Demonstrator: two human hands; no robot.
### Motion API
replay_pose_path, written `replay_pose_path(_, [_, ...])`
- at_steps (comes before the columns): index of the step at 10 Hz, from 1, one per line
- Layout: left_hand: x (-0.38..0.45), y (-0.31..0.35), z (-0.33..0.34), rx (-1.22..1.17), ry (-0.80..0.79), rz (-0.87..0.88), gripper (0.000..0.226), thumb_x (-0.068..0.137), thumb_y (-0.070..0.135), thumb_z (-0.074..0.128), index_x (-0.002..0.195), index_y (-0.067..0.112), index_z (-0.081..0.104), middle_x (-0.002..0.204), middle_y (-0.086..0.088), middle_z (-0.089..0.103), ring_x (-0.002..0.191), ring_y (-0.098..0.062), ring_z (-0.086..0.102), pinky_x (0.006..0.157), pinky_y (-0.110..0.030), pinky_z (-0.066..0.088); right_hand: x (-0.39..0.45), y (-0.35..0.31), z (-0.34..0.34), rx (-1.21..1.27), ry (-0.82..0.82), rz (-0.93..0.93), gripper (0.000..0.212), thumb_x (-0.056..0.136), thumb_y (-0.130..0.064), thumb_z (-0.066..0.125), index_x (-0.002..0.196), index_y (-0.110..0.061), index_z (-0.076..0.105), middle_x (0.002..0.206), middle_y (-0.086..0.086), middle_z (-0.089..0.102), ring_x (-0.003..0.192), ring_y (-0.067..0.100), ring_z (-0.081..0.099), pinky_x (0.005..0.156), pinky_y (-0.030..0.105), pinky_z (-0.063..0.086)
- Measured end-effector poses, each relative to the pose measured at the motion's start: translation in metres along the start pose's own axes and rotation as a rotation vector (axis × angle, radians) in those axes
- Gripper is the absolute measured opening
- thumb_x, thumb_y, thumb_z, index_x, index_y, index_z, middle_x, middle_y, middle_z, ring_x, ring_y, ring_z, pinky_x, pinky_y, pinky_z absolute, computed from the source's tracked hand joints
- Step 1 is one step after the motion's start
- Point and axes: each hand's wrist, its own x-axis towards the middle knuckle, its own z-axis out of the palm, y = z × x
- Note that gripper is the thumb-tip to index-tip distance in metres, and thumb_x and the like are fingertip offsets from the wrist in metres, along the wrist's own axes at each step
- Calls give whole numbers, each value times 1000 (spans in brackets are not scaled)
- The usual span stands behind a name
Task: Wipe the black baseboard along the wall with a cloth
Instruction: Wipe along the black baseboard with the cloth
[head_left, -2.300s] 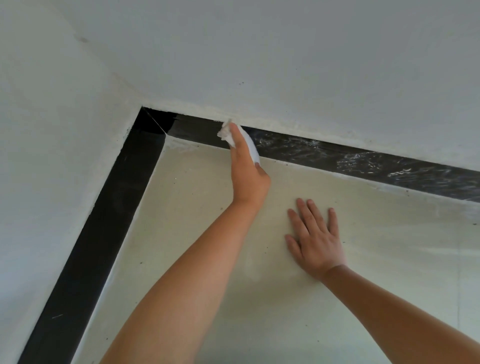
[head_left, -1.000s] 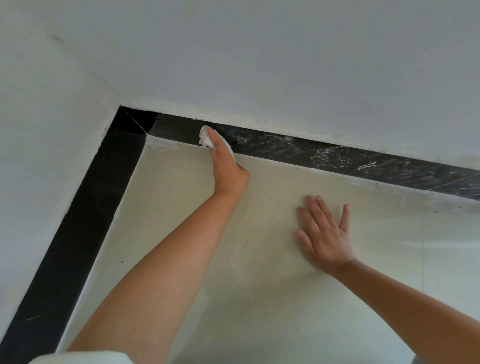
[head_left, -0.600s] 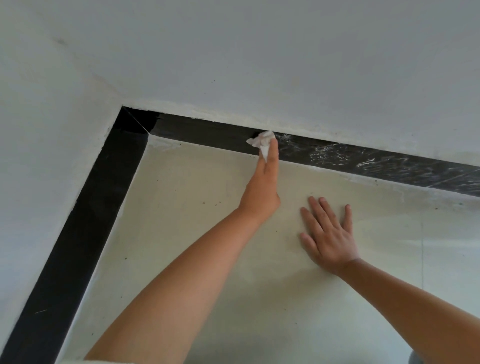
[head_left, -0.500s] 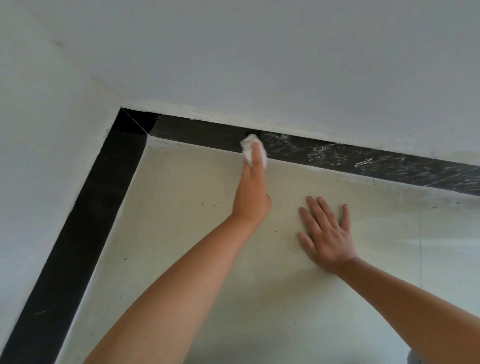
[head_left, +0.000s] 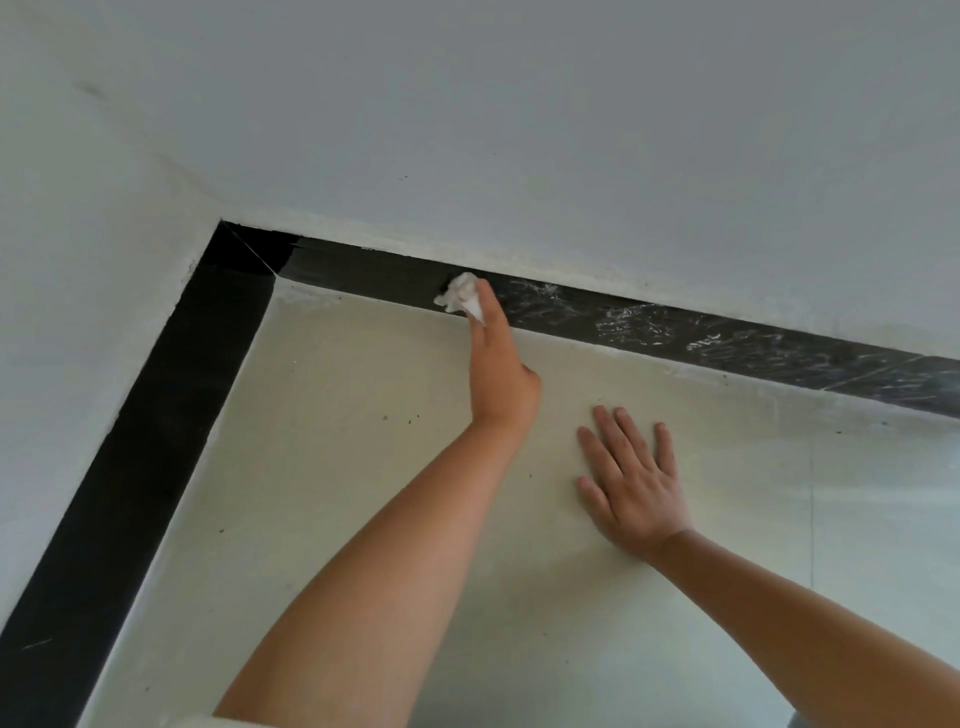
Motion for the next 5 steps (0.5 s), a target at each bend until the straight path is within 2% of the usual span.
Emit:
replay_pose_path(1, [-10, -2, 9, 0, -154, 78, 82, 76, -16, 30, 144, 19, -1, 153, -9, 6, 126, -29, 36, 73, -9, 25, 0, 1, 0, 28, 37, 3, 58, 89, -42, 26, 113, -6, 64, 124, 18, 58, 110, 40, 56, 99, 47, 20])
replay_pose_path(2, [-14, -12, 3, 36, -272, 148, 81, 78, -15, 33, 143, 19, 1, 153, -11, 10, 131, -30, 30, 80, -12, 24, 1, 1, 1, 22, 50, -5, 55, 82, -37, 33, 114, -5, 64, 126, 19, 57, 112, 40, 55, 102, 55, 28])
replay_pose_path(3, [-12, -24, -16, 7, -66, 13, 82, 78, -15, 32, 143, 21, -2, 151, -11, 13, 131, -28, 30, 80, -5, 16, 1, -1, -1, 23, 52, -2, 54, 80, -36, 34, 112, -4, 65, 124, 19, 58, 110, 40, 56, 89, 62, 31])
replay_pose_path(4, [2, -38, -38, 52, 112, -68, 84, 78, -17, 31, 143, 18, -9, 153, -8, 5, 136, -25, 21, 84, -2, 10, 1, -1, -1, 24, 48, -3, 55, 81, -37, 34, 113, -5, 64, 125, 19, 57, 113, 40, 54, 91, 61, 28])
replay_pose_path(5, [19, -38, -51, 21, 122, -125, 80, 81, -15, 33, 143, 14, -9, 153, -12, 4, 138, -27, 17, 100, -15, 17, 1, 0, 0, 21, 44, -5, 55, 81, -37, 33, 114, -5, 63, 126, 19, 56, 114, 40, 53, 92, 60, 25])
